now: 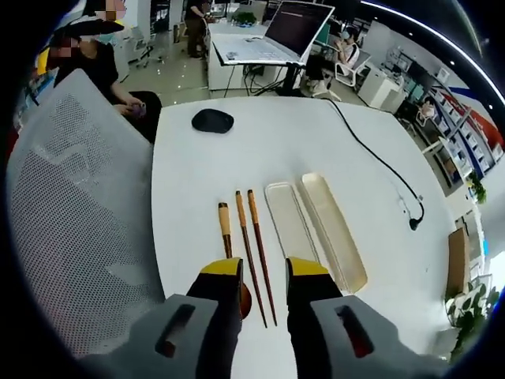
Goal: Arrange the utensils inside the cutlery case until each visible utensil rests in its matching compartment.
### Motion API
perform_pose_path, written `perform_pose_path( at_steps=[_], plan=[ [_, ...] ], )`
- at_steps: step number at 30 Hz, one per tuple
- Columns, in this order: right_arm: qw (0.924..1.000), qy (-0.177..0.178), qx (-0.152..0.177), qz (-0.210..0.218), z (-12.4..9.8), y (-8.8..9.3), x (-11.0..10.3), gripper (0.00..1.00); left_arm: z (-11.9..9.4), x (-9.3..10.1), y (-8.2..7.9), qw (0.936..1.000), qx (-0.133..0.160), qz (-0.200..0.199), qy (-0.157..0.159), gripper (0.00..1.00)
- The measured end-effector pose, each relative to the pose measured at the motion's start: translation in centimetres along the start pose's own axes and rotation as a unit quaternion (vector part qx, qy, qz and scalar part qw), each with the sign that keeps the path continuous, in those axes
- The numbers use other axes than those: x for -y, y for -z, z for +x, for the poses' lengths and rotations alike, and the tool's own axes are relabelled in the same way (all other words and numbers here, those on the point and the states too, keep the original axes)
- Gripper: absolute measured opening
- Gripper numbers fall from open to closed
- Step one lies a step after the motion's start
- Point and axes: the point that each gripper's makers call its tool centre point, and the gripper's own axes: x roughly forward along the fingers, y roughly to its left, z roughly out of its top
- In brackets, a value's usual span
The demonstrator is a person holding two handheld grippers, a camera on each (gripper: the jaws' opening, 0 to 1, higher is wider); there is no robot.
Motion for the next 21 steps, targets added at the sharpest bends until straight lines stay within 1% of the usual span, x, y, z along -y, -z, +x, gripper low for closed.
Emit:
perform_pose_path(
  at_steps=[1,4,7,10,12,16,18,21],
  plan=[
    [0.9996,-0.020,-0.013,-0.017,0.0,0.1,-0.4,0.18,0.0,0.0,0.0,1.0000,-0.001,0.002,0.001,0.82],
    [0.9993,-0.008,-0.010,-0.035,-0.5,-0.6,0.7,0.18,0.1,0.0,0.3,0.9999,-0.007,0.012,-0.001,0.82],
    [0.9996,-0.019,0.002,-0.019,-0.9,-1.4,1.2,0.18,0.2,-0.1,0.3,0.9998,-0.008,0.015,-0.004,0.82],
    [0.9996,-0.019,-0.005,-0.022,-0.3,-1.2,1.2,0.17,0.4,0.0,0.2,1.0000,-0.006,0.007,-0.002,0.82],
    [0.9995,-0.019,-0.010,-0.021,0.3,-1.0,1.3,0.16,0.5,0.1,0.3,0.9999,-0.008,0.012,0.000,0.82],
    [0.9995,-0.030,-0.009,-0.002,0.9,-0.9,0.9,0.15,0.6,0.1,0.0,0.9999,-0.003,0.014,0.001,0.82],
    [0.9990,-0.039,-0.018,0.014,1.2,-0.7,0.8,0.14,0.5,0.1,0.0,0.9999,-0.003,0.013,0.002,0.82],
    [0.9986,-0.041,-0.011,0.031,1.4,-1.0,1.0,0.13,0.5,-0.2,0.3,0.9998,-0.007,0.016,-0.001,0.82]
  ],
)
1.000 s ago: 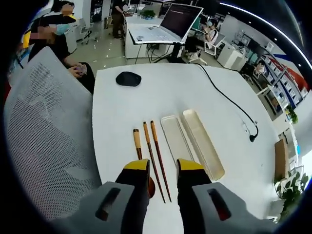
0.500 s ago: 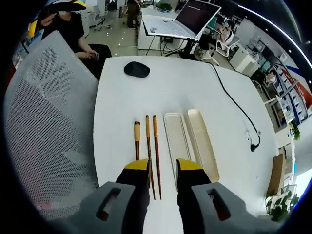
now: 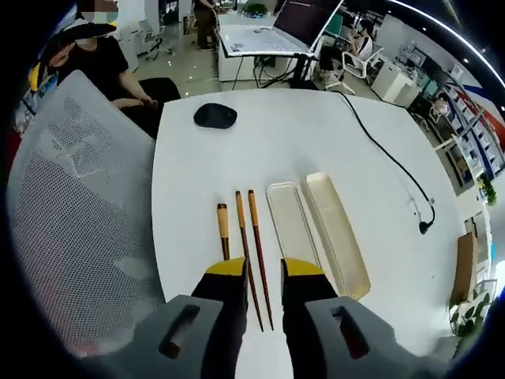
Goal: Arrange the utensils inside the cutlery case until each visible utensil rests in its matching compartment.
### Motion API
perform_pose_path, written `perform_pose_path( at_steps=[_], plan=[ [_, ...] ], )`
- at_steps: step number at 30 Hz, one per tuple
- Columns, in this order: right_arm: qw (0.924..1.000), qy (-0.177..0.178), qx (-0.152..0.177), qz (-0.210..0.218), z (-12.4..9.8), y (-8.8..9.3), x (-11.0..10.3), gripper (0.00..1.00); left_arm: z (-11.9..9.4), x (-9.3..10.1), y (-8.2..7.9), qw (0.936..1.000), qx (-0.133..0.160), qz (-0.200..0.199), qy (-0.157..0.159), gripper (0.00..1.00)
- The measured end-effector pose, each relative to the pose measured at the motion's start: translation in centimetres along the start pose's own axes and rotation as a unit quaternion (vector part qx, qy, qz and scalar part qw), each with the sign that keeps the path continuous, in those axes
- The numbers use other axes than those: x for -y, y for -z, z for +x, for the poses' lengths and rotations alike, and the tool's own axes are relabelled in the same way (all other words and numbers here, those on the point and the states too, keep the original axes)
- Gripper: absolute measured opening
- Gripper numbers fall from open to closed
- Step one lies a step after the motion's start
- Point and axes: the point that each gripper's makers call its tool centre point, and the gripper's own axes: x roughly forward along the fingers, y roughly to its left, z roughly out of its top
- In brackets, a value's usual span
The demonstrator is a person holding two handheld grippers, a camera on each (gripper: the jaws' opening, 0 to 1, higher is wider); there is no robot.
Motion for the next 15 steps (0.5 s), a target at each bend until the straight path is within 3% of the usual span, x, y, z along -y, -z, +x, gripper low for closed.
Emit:
perform_pose_path(
  at_steps=[4,7,9,12,15],
  plan=[
    [0.9999,-0.006,-0.006,0.009,0.8,0.4,0.0,0.12,-0.1,-0.1,0.0,1.0000,0.003,-0.009,-0.001,0.82],
    [0.9968,-0.012,0.013,0.078,1.5,0.3,-0.8,0.08,-0.1,-0.2,0.1,1.0000,0.003,-0.006,-0.003,0.82],
    [0.9951,-0.013,0.025,0.095,2.4,0.4,-1.1,0.08,-0.1,-0.2,0.2,0.9999,0.003,-0.010,-0.005,0.82],
    [0.9895,-0.008,0.017,0.143,3.4,0.8,-1.2,0.13,0.0,-0.1,0.3,0.9999,0.003,-0.015,0.000,0.81],
    [0.9877,-0.008,0.022,0.155,3.8,0.5,-1.3,0.09,0.0,0.1,0.2,1.0000,-0.002,-0.001,0.009,0.81]
  ],
)
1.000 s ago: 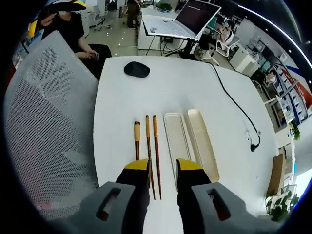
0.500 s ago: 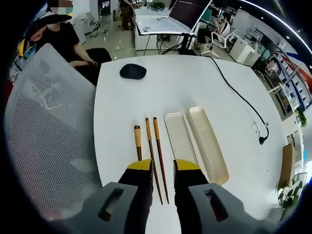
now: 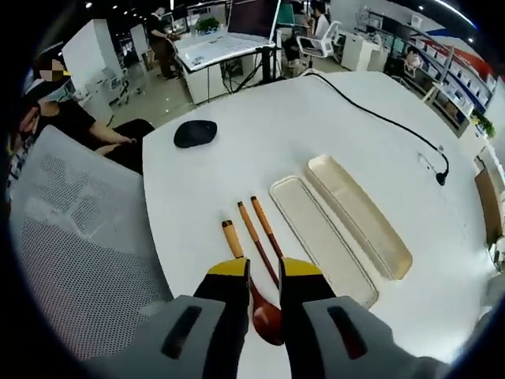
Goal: Arrange the utensils inside the cutlery case until each visible utensil rests in its matching compartment.
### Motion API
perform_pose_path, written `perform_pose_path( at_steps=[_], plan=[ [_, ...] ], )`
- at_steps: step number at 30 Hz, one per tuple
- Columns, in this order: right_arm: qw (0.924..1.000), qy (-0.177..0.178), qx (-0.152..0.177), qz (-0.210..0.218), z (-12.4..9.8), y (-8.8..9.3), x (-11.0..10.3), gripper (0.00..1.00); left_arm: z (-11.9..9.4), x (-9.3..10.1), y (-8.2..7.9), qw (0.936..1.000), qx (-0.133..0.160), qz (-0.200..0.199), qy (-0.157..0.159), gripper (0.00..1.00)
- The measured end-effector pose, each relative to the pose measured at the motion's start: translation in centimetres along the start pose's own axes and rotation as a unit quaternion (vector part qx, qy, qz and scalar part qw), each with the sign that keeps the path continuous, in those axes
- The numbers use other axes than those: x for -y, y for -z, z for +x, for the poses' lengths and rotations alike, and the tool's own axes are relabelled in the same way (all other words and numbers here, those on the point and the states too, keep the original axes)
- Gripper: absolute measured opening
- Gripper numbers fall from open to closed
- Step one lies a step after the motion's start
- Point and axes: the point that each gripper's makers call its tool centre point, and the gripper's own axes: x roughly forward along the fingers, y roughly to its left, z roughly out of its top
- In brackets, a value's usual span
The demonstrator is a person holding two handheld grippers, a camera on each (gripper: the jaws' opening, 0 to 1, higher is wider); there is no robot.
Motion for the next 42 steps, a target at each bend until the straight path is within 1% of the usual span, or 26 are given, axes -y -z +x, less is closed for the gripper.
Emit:
perform_pose_path(
  at_steps=[4,7,10,13,18,19,21,23,24,28,34,37,40,42],
  plan=[
    [1.0000,0.005,0.001,-0.002,0.2,-0.1,-0.2,0.08,0.1,-0.7,0.0,0.9999,-0.005,0.009,-0.002,0.81],
    [0.9998,0.008,-0.008,-0.015,0.5,0.3,0.0,0.08,0.2,-1.2,-0.7,1.0000,0.006,0.004,-0.004,0.81],
    [0.9994,0.012,-0.014,-0.028,0.5,0.6,0.1,0.10,0.2,-1.2,-1.0,0.9999,0.010,0.005,-0.003,0.82],
    [0.9988,0.022,-0.020,-0.038,0.4,0.8,0.7,0.12,0.3,-1.3,-0.9,1.0000,0.008,0.005,-0.001,0.82],
    [0.9988,0.018,-0.021,-0.040,0.6,1.0,1.3,0.10,0.4,-1.2,-0.6,1.0000,0.000,0.008,0.002,0.81],
    [0.9998,0.009,-0.017,-0.003,0.7,1.2,1.2,0.10,0.3,-1.2,-0.6,1.0000,0.000,0.009,0.003,0.81],
    [0.9994,-0.001,-0.019,0.030,0.9,1.5,1.4,0.11,0.2,-1.1,-0.5,1.0000,0.000,0.008,0.004,0.81],
    [0.9994,0.013,-0.030,0.012,1.1,1.9,2.1,0.12,0.1,-1.3,-0.2,1.0000,-0.003,0.006,0.001,0.81],
    [0.9990,0.017,-0.039,-0.011,1.2,2.1,2.3,0.12,0.0,-1.3,0.0,1.0000,-0.005,0.005,-0.001,0.81],
    [0.9985,0.005,-0.041,-0.036,1.7,1.8,1.5,0.13,-0.4,-1.8,0.3,0.9999,-0.001,-0.006,-0.012,0.81],
    [0.9980,-0.007,-0.039,-0.049,2.2,1.2,0.5,0.11,-0.8,-2.0,0.3,0.9997,0.001,-0.010,-0.022,0.81],
    [0.9966,0.000,-0.047,-0.067,2.3,1.2,0.5,0.07,-0.8,-2.0,0.4,0.9996,0.001,-0.010,-0.025,0.81],
    [0.9961,-0.008,-0.053,-0.070,2.8,1.3,0.6,0.09,-0.9,-1.9,0.5,0.9996,0.001,-0.013,-0.026,0.81],
    [0.9946,-0.003,-0.060,-0.085,2.9,1.4,0.9,0.08,-0.8,-1.8,0.6,0.9996,0.000,-0.014,-0.025,0.81]
  ],
)
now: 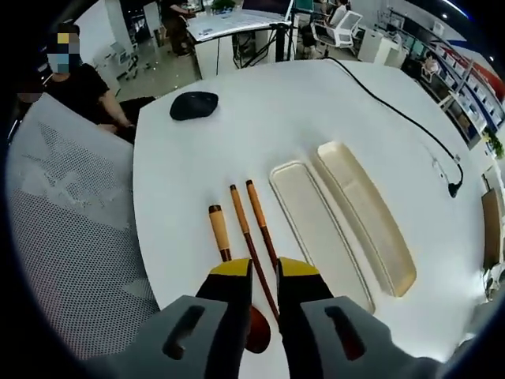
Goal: Arrange the utensils inside the cutlery case until each visible utensil rests in its matching compartment.
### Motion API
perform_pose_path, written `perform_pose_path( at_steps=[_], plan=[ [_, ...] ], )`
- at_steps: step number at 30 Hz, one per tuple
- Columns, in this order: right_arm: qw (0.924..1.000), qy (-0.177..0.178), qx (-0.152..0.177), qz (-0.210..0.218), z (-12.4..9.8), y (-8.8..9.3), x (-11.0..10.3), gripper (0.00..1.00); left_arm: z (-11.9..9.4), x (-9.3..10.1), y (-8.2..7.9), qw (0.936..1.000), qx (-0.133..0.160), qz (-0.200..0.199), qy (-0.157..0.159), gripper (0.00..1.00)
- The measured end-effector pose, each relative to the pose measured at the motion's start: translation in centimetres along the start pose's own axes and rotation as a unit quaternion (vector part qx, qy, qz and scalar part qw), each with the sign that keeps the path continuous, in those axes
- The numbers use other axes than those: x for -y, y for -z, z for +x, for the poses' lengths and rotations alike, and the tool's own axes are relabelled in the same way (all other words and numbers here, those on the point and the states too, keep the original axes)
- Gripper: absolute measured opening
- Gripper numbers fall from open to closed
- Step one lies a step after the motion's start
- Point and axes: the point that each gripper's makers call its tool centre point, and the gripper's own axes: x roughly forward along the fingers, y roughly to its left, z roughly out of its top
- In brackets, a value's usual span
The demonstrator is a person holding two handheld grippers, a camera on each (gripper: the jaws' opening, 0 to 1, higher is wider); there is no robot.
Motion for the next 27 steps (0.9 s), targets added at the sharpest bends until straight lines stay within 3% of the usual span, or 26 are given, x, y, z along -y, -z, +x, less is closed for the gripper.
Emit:
perform_pose_path(
  at_steps=[27],
  plan=[
    [0.9983,-0.004,-0.040,-0.043,0.87,0.87,0.53,0.08,0.09,0.13,0.08,1.0000,-0.002,0.000,0.000,0.81]
  ],
)
